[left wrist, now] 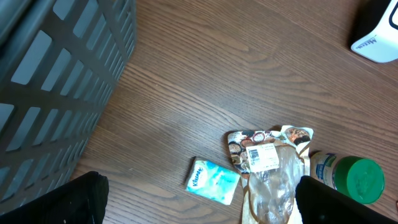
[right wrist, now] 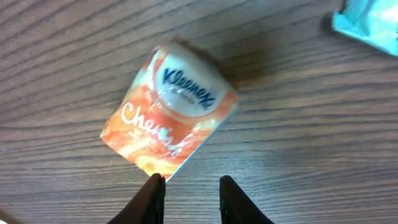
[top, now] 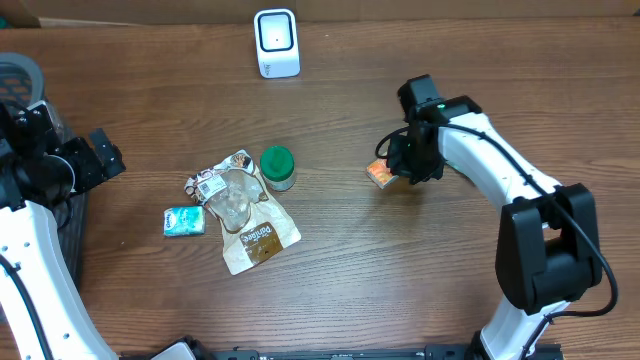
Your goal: Scan the item barcode
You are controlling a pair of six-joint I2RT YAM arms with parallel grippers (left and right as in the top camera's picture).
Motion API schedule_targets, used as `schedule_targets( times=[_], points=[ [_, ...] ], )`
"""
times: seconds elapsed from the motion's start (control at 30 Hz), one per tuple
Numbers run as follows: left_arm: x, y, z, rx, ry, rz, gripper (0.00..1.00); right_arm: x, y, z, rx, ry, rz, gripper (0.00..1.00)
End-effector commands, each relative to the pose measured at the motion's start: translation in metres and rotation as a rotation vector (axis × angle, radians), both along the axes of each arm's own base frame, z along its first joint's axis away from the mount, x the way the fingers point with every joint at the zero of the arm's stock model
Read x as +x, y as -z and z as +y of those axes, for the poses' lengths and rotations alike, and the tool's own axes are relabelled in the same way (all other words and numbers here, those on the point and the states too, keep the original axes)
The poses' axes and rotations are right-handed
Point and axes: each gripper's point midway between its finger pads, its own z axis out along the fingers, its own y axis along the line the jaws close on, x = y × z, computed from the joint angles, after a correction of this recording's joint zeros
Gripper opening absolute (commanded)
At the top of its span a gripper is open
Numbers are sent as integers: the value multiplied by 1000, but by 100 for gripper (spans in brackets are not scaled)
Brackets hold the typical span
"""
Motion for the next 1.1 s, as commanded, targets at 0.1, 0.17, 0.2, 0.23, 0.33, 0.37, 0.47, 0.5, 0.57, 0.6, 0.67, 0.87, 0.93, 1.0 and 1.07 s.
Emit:
schedule_targets(
  times=[0.1, 0.17, 0.2, 0.23, 0.33, 0.37, 0.47, 0.5, 0.57, 0.6, 0.67, 0.87, 0.93, 1.0, 1.07],
  points=[
    [1, -6, 1, 11, 20, -16, 100, 2, -20, 30, 172, 41, -18, 33],
    [1, -6, 1, 11, 20, -16, 99, 4, -18, 44, 187, 18, -43, 34],
    [2, -6, 1, 11, 20, -16, 100, 7, -19, 54, 192, -5, -74, 34],
    [1, -6, 1, 11, 20, -16, 100, 12, -20, 60, 189, -21, -107, 34],
    [1, -6, 1, 11, 20, -16, 99, 30, -21, 78, 154, -63, -238, 34],
    [1, -6, 1, 11, 20, -16, 100, 33, -21, 84, 145, -75, -274, 35],
    [1, -6, 1, 11, 20, -16, 100, 37, -19, 98, 154, -103, -316, 35],
    [1, -6, 1, 11, 20, -16, 99, 37, -17, 101, 156, -109, -316, 35],
    [2, -6, 1, 11, 20, -16, 99, 37, -10, 108, 157, -122, -313, 35],
    [1, -6, 1, 11, 20, -16, 99, 37, -2, 111, 155, -127, -305, 35],
    [1, -6, 1, 11, 20, -16, 100, 37, 8, 112, 151, -129, -290, 35],
    [2, -6, 1, 11, 20, -16, 99, 27, 24, 113, 156, -137, -225, 35],
    [1, -6, 1, 11, 20, -16, 99, 19, 28, 109, 140, -136, -190, 35],
    [1, -6, 1, 11, 20, -16, 99, 11, 31, 104, 121, -135, -151, 35],
    [2, -6, 1, 11, 20, -16, 100, 4, 35, 93, 78, -125, -121, 36]
  ],
)
